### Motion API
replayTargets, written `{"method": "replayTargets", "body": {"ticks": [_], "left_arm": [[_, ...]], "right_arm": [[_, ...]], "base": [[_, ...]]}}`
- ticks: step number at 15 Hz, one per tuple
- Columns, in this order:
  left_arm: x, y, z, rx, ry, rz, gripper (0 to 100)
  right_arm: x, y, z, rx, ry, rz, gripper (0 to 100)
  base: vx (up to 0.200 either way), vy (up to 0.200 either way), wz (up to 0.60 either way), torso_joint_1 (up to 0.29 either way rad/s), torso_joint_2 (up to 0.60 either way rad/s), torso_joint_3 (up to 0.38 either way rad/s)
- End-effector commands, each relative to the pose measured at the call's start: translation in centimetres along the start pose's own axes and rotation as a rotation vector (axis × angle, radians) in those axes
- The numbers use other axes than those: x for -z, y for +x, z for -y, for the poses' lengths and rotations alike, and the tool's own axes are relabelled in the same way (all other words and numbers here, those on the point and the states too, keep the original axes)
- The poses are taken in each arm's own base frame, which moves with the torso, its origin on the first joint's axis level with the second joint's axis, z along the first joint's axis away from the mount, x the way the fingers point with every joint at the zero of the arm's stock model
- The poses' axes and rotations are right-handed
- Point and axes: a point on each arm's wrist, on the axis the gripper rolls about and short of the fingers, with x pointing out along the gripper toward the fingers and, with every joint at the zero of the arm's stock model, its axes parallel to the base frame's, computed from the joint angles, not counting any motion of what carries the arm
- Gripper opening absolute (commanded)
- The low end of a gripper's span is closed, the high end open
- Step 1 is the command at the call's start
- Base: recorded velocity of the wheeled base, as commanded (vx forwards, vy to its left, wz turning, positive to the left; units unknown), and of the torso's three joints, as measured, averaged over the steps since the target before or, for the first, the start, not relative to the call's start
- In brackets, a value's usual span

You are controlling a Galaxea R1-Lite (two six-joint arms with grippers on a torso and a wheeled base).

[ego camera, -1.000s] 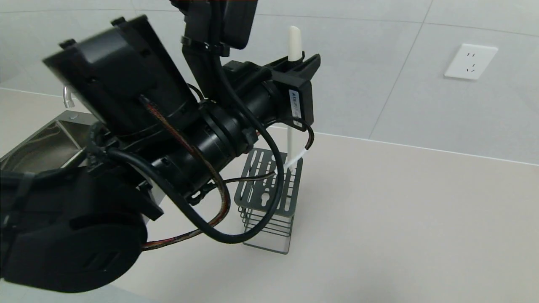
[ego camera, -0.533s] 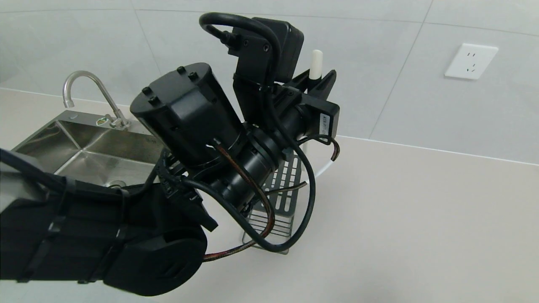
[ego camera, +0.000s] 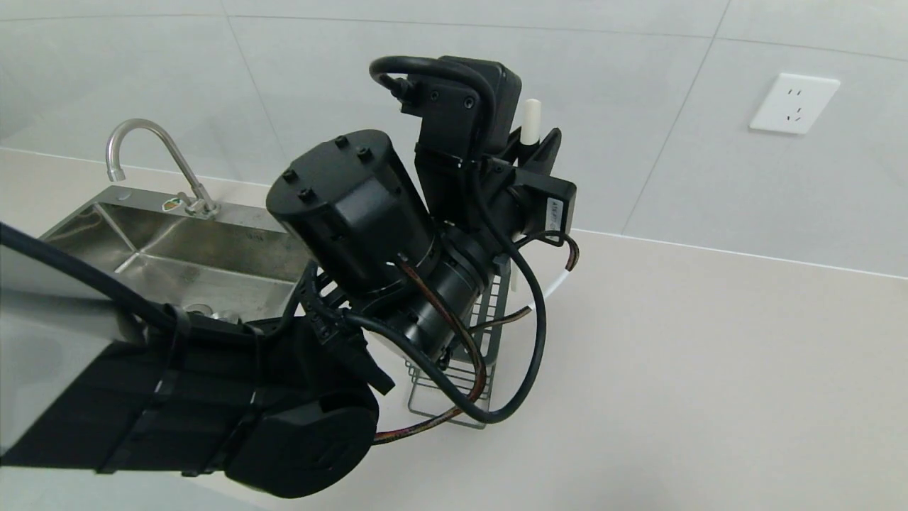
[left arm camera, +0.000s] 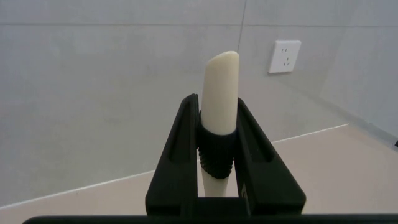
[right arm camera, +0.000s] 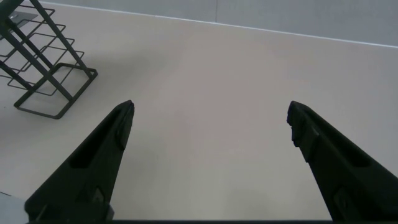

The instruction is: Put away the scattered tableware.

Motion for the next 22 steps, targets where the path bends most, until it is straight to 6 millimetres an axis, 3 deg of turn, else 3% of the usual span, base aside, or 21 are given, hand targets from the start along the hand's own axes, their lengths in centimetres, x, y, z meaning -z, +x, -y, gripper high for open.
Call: {"method": "replayTargets", "body": {"ticks": [1,7,10,14,22], "left_arm": [[1.1,0.3,0.0,-0.008,0.007,-0.011,0],[0.4,0.0,-0.8,-0.031,0.000,0.022,0],[0.2,-0.2,-2.4,-0.062,0.021,0.025,0],[0.7,-0.7,-1.4,-0.030,0.014,0.003,0],[1.1,-0.7,-1.5,-0.031,0.022,-0.008,0]], "right_arm": [[0.0,0.0,0.0,-0.001,0.000,0.000,100],[0.0,0.0,0.0,-0.001,0.000,-0.001,100],[0.0,0.0,0.0,-0.001,0.000,-0.001,100],[0.0,0.0,0.0,-0.001,0.000,-0.001,100],[0.0,0.0,0.0,-0.001,0.000,-0.003,100]], "base": [[0.000,0.000,0.00,0.000,0.00,0.000],[0.000,0.000,0.00,0.000,0.00,0.000],[0.000,0.000,0.00,0.000,0.00,0.000],[0.000,0.000,0.00,0.000,0.00,0.000],[0.000,0.000,0.00,0.000,0.00,0.000]]}}
